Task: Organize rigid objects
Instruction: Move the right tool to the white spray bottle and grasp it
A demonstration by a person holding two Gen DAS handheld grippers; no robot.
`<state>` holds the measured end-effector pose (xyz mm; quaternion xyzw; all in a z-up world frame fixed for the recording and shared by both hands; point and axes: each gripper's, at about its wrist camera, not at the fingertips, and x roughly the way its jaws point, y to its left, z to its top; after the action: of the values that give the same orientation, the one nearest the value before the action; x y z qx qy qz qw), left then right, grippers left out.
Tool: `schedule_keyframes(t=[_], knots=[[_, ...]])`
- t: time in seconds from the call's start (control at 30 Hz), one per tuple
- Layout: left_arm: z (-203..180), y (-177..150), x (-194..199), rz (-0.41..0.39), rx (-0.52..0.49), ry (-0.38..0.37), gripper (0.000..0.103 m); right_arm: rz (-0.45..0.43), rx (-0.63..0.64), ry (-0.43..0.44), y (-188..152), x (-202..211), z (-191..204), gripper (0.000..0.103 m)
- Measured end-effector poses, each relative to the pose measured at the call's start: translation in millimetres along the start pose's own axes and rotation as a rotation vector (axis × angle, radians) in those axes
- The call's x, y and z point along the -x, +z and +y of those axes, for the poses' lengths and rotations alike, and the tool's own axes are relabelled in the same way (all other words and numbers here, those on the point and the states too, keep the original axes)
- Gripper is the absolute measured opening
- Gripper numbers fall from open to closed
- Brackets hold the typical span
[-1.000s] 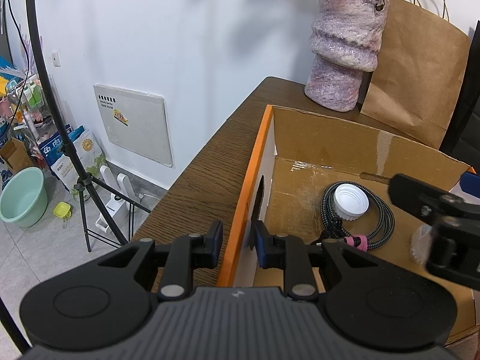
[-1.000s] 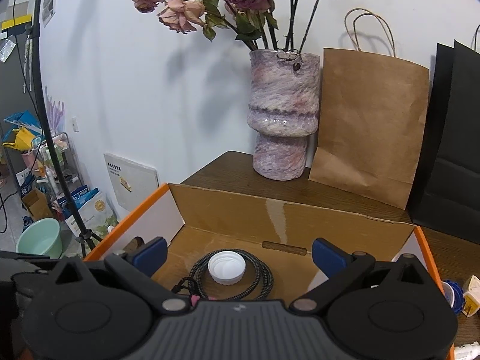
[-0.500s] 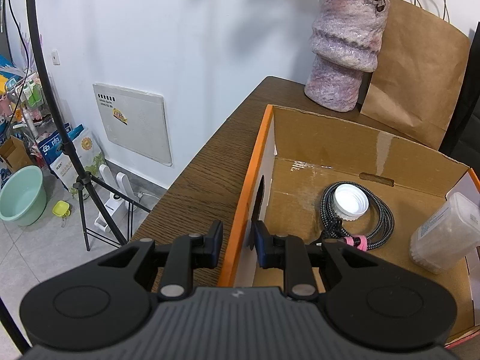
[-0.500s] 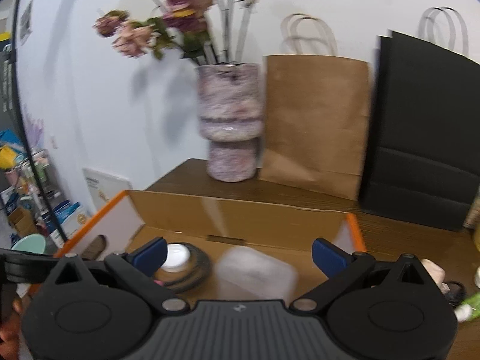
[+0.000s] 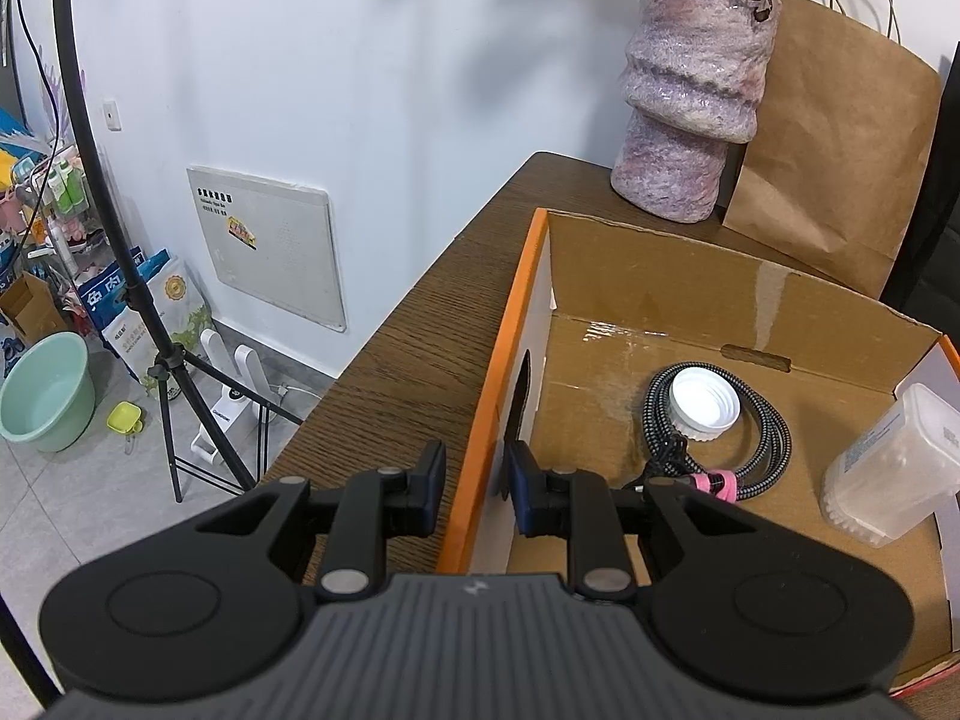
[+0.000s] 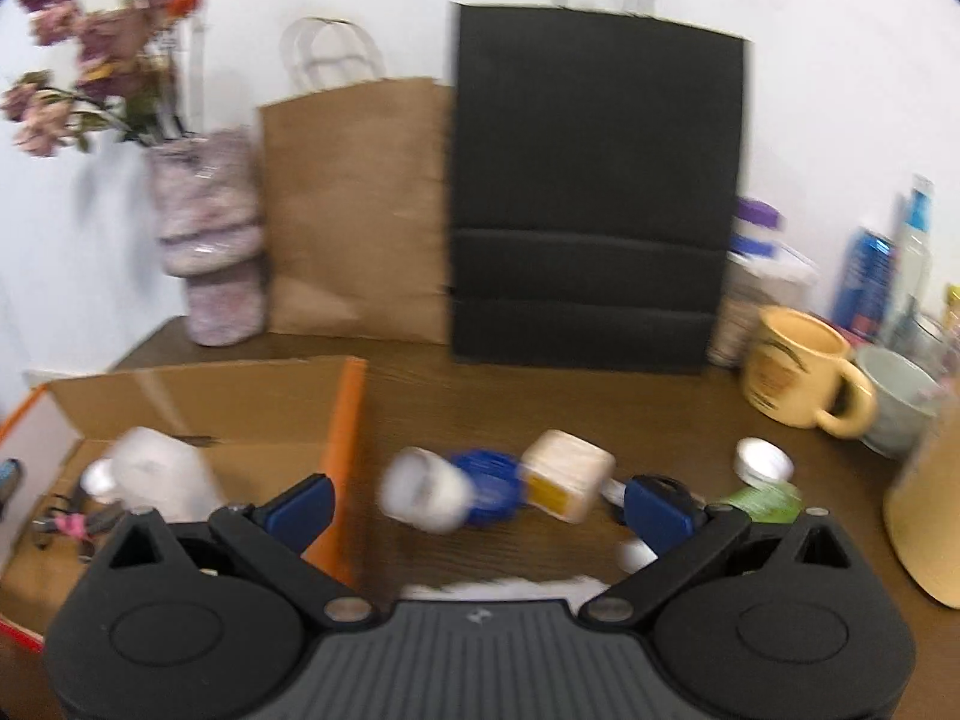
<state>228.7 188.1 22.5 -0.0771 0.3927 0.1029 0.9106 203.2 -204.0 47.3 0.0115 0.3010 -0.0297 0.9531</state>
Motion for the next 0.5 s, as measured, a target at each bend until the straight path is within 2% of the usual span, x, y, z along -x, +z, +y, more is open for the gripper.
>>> schedule_keyframes(t=[0.1,0.2,0.37,0.5], knots=[[1,0,0,0.0,-0.001,0.002,0.023,0.033,-0.008,-0.02,-11,-7,-17,0.103],[1,0,0,0.0,-0.001,0.002,0.023,0.051,0.019,0.002,-22,-12,-23,0.103],[1,0,0,0.0,-0.002,0.002,0.023,0.044,0.061,0.125,-38,-18,-27,0.103],[1,0,0,0.0,-0.001,0.002,0.023,0.039,0.055,0.171,-41,-24,-32,0.103]])
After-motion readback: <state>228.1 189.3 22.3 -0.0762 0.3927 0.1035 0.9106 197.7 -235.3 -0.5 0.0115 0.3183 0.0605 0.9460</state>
